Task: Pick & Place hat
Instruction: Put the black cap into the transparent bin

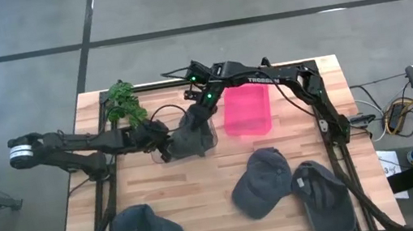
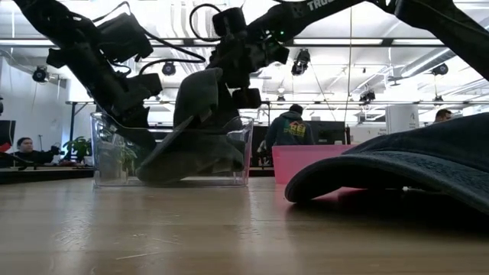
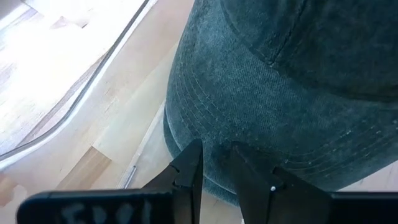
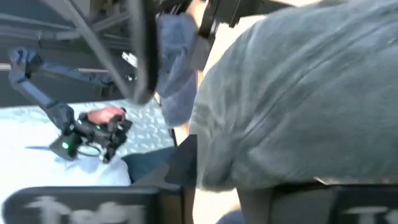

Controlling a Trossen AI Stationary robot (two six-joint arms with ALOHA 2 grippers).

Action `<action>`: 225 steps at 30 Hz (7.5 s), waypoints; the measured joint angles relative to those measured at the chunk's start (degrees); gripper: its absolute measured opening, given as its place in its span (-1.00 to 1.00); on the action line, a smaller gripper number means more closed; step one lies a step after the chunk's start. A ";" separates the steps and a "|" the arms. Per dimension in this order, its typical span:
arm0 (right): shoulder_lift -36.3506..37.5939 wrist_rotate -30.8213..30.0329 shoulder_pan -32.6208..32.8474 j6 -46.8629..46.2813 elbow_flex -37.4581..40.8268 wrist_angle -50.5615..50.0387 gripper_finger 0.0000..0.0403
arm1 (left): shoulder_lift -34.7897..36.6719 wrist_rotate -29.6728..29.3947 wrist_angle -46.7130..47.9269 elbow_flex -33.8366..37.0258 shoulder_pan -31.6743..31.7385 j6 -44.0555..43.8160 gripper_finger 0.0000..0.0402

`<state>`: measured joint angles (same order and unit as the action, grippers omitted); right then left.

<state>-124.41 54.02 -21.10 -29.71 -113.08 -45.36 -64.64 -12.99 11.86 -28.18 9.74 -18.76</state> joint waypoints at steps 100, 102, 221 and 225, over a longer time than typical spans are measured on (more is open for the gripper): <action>0.55 -15.56 16.22 -9.12 -2.16 -0.25 -0.39 | 2.21 3.93 15.60 -6.39 -0.11 -1.60 -0.61; 0.55 -18.15 16.86 -12.06 -1.79 -0.44 -0.40 | 2.21 3.93 15.60 -6.39 -0.11 0.25 -0.61; 15.92 -49.99 11.07 14.95 0.98 -26.01 -0.56 | 2.23 -2.72 14.68 -6.30 -0.11 -0.50 -0.61; 10.47 -49.96 8.90 17.24 -5.77 -21.78 -0.56 | 2.23 -3.19 14.57 -6.30 -0.11 -0.51 -0.61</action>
<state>-113.94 4.06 -12.20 -12.47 -118.85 -67.14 -62.41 -16.19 26.43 -34.48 9.63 -19.27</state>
